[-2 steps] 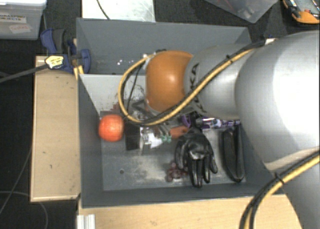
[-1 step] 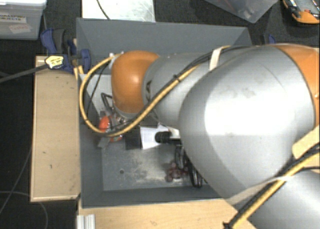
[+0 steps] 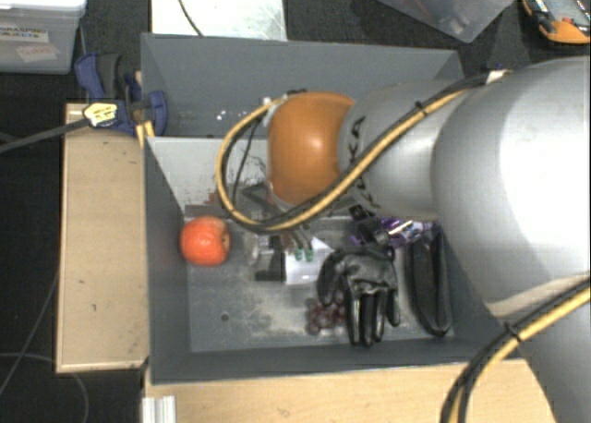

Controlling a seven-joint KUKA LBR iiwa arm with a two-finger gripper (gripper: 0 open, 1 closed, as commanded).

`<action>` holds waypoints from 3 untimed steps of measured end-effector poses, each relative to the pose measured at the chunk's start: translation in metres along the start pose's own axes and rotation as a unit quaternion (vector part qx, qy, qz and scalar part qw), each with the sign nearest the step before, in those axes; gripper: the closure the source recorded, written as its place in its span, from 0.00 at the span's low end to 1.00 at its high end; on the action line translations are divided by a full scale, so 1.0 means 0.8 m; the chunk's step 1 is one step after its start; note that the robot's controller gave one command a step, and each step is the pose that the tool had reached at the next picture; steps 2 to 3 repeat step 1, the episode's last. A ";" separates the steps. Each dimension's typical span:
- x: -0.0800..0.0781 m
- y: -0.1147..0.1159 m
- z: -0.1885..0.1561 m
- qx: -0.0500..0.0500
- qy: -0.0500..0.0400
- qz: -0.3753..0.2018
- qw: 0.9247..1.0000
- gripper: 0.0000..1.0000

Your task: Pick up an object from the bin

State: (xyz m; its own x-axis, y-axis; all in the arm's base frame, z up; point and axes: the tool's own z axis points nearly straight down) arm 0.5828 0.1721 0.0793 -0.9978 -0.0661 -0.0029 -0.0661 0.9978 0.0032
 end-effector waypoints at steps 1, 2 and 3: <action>0.000 0.000 0.000 0.001 0.000 0.001 1.000 1.00; 0.000 0.000 0.000 0.001 0.000 0.001 1.000 1.00; 0.000 0.000 0.000 0.001 0.000 0.001 1.000 1.00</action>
Offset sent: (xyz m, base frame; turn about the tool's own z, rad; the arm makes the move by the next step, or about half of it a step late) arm 0.0005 -0.0009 0.0288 0.0016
